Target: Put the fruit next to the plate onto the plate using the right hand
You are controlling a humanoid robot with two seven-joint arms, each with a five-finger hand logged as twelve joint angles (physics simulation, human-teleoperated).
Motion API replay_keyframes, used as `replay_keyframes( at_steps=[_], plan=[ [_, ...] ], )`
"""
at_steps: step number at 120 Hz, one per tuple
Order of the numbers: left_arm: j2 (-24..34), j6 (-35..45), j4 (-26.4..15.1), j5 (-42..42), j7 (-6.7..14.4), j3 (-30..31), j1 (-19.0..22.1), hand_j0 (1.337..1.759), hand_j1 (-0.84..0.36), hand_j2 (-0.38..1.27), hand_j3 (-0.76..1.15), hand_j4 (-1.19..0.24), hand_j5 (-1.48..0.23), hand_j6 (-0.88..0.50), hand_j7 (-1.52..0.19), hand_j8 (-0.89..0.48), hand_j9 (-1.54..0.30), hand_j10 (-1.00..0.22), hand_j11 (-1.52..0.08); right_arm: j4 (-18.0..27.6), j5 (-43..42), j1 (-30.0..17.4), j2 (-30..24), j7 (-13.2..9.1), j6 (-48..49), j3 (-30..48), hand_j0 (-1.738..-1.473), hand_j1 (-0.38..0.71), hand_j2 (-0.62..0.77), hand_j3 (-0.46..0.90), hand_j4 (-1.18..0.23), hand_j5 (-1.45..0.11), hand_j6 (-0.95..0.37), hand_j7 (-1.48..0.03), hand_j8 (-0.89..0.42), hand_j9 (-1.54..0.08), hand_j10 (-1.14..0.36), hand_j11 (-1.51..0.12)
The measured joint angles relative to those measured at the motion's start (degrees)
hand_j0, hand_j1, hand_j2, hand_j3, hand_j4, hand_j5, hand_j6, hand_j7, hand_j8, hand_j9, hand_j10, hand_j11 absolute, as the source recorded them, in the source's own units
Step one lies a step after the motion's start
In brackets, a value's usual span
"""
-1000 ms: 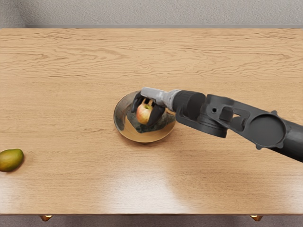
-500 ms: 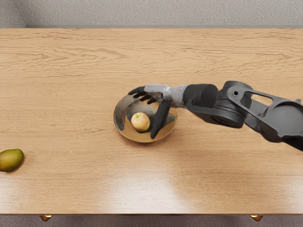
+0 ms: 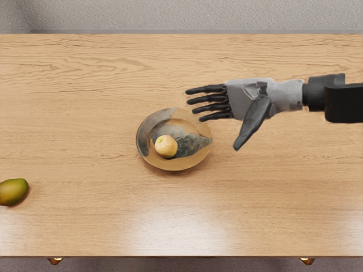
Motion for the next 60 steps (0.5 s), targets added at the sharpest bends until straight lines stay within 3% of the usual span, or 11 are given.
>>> replay_keyframes(
  at_steps=[26, 60],
  plan=[
    [0.0, 0.0, 0.0, 0.0, 0.0, 0.0, 0.0, 1.658, 0.06, 0.05, 0.00, -0.24, -0.32, -0.24, -0.32, -0.24, -0.32, -0.24, -0.32, -5.6, 9.8, -3.7, -5.1, 0.0, 0.7, 2.2, -1.658, -0.30, -0.01, 0.00, -0.04, -0.05, -0.04, -0.05, -0.04, -0.05, -0.04, -0.05],
    [0.0, 0.0, 0.0, 0.0, 0.0, 0.0, 0.0, 1.658, 0.06, 0.05, 0.00, -0.25, -0.32, -0.25, -0.32, -0.25, -0.32, -0.24, -0.32, -10.4, 15.3, -6.4, -10.3, 0.0, 0.8, 2.4, -1.658, -0.31, -0.01, 0.00, -0.03, -0.05, -0.03, -0.05, -0.03, -0.05, -0.03, -0.05]
  ],
)
